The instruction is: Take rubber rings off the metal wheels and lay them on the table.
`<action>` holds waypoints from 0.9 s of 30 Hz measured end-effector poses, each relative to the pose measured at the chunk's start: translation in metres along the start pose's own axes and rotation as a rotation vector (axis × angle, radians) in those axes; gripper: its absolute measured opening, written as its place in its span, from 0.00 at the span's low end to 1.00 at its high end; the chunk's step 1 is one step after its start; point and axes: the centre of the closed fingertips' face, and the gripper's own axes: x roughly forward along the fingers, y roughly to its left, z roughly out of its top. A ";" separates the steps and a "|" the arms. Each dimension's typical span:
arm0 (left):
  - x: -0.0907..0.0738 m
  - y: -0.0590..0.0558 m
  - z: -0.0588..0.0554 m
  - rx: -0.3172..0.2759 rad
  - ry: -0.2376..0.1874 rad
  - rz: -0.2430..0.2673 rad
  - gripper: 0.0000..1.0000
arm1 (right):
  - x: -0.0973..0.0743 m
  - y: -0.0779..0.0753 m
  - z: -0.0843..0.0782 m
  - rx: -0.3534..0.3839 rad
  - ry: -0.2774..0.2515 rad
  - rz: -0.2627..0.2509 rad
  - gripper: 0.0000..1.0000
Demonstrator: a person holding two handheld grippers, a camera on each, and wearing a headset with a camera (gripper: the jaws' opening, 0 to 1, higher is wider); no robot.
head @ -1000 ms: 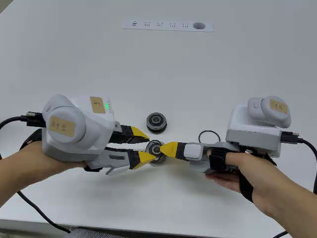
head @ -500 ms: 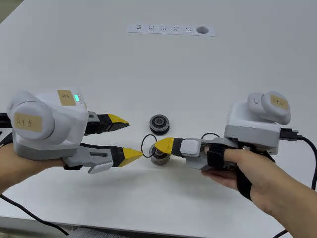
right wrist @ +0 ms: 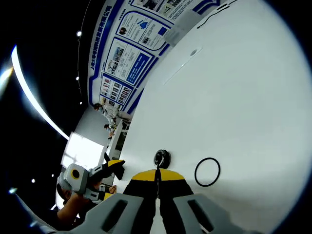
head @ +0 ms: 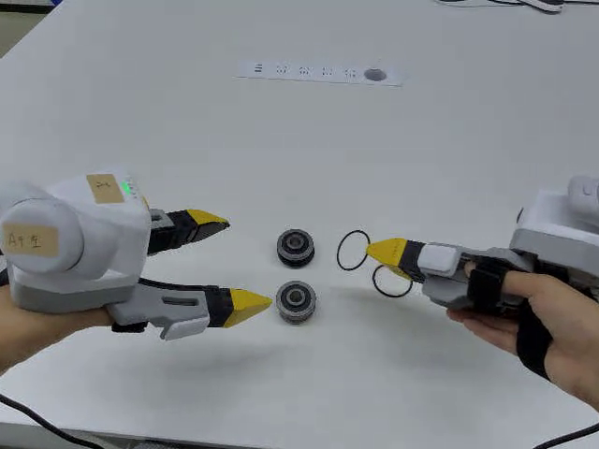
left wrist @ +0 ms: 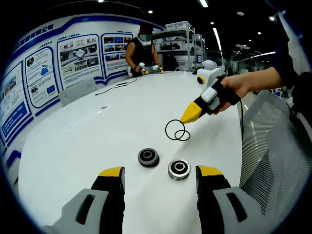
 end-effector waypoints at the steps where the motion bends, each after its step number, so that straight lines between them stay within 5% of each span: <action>1: 0.000 0.000 0.000 -0.001 -0.002 0.002 0.61 | -0.001 -0.003 0.000 0.004 -0.001 -0.007 0.02; 6: -0.004 0.003 0.004 -0.001 -0.018 0.019 0.63 | -0.004 -0.022 -0.002 0.040 -0.019 -0.059 0.02; 10: -0.006 0.005 -0.004 0.025 0.019 0.024 0.62 | -0.005 -0.035 -0.002 0.072 -0.041 -0.104 0.02; 15: -0.009 0.004 0.005 -0.037 -0.043 0.027 0.61 | -0.006 -0.045 -0.004 0.046 -0.029 -0.156 0.02; 27: -0.009 0.002 0.006 -0.042 -0.042 0.025 0.60 | -0.013 -0.055 -0.007 0.002 -0.027 -0.219 0.06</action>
